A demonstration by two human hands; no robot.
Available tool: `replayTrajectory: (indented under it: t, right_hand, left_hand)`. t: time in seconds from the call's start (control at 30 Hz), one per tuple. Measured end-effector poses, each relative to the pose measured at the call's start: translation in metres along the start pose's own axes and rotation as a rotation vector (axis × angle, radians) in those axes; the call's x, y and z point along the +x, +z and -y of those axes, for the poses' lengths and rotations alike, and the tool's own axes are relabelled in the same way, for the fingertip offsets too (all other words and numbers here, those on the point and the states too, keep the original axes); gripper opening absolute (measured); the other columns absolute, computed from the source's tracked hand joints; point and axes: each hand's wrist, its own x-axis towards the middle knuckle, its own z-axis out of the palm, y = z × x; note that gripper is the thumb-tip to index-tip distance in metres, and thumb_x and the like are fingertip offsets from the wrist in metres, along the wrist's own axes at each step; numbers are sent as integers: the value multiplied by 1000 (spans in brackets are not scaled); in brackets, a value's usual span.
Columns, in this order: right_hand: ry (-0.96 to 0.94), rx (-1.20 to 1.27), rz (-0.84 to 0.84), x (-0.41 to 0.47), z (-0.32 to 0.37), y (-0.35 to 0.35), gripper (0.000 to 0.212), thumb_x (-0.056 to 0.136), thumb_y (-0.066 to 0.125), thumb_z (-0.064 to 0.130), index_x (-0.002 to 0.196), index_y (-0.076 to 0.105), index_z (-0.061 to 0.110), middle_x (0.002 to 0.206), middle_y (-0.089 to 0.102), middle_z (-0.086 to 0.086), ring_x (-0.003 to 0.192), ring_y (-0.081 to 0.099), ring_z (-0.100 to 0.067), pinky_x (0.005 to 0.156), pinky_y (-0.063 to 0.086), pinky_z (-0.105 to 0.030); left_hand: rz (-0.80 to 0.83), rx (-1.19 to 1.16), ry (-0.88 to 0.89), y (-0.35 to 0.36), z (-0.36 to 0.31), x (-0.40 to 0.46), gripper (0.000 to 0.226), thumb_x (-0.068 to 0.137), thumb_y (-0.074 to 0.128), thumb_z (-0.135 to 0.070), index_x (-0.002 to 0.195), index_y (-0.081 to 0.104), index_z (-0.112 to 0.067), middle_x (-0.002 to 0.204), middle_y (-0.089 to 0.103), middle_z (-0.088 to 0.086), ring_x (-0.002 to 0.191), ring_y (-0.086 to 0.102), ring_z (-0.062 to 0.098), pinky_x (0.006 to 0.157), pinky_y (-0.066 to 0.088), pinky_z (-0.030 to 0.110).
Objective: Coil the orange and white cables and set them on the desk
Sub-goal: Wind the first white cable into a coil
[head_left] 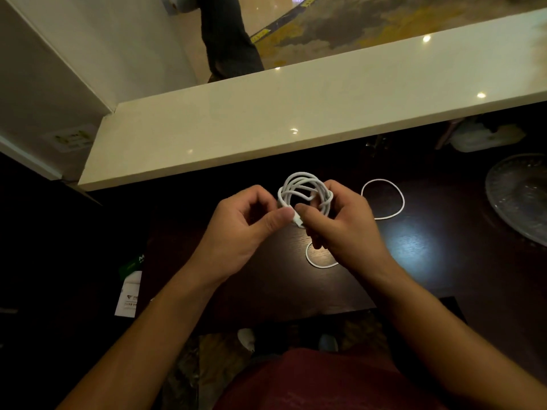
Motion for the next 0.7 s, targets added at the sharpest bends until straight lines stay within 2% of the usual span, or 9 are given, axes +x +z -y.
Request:
replayTrajectory:
  t: [0.13,0.27,0.4,0.53,0.63,0.7]
  right_hand:
    - [-18,60,77,-2,5,0,17,92,72,6,82,58,9,54,58,3,45,54,-10,44,41,-18]
    - [0,109,139,-4,7,-3,9,94,68,5,89,61,7,64,61,-1,51,56,-10,48,42,-18]
    - [5,121,208,-5,6,-4,13,93,71,6,88,60,12,71,61,-6,58,57,-15,51,45,-21]
    - [-4,134,224,-5,4,-3,17,91,73,4,86,57,9,68,57,-3,57,56,-16,50,45,-20]
    - [3,165,254,-5,1,-1,17,90,74,3,88,59,9,72,59,-1,61,56,-11,52,45,-19]
    - [-8,167,287,-6,0,0,15,89,74,1,90,60,8,75,62,2,64,58,-10,55,46,-19]
  left_hand:
    - [-13,0,-7,5,3,2,21,90,69,-35,102,67,-18,78,67,-4,68,60,8,62,51,23]
    - [-28,-32,16,7,3,-1,19,93,63,-18,101,65,-2,74,68,3,65,63,9,61,50,20]
    - [-97,-23,17,9,4,-1,13,93,63,-22,97,63,-9,77,70,7,63,66,15,57,53,24]
    - [-72,78,67,6,4,-3,17,94,63,-29,98,60,-13,80,68,13,64,68,26,51,55,35]
    - [-86,88,84,6,4,-3,12,97,64,-23,101,59,-13,83,67,11,69,69,30,53,58,45]
    - [-134,163,118,8,4,-2,10,95,66,-24,101,58,-22,84,68,5,71,70,26,56,59,46]
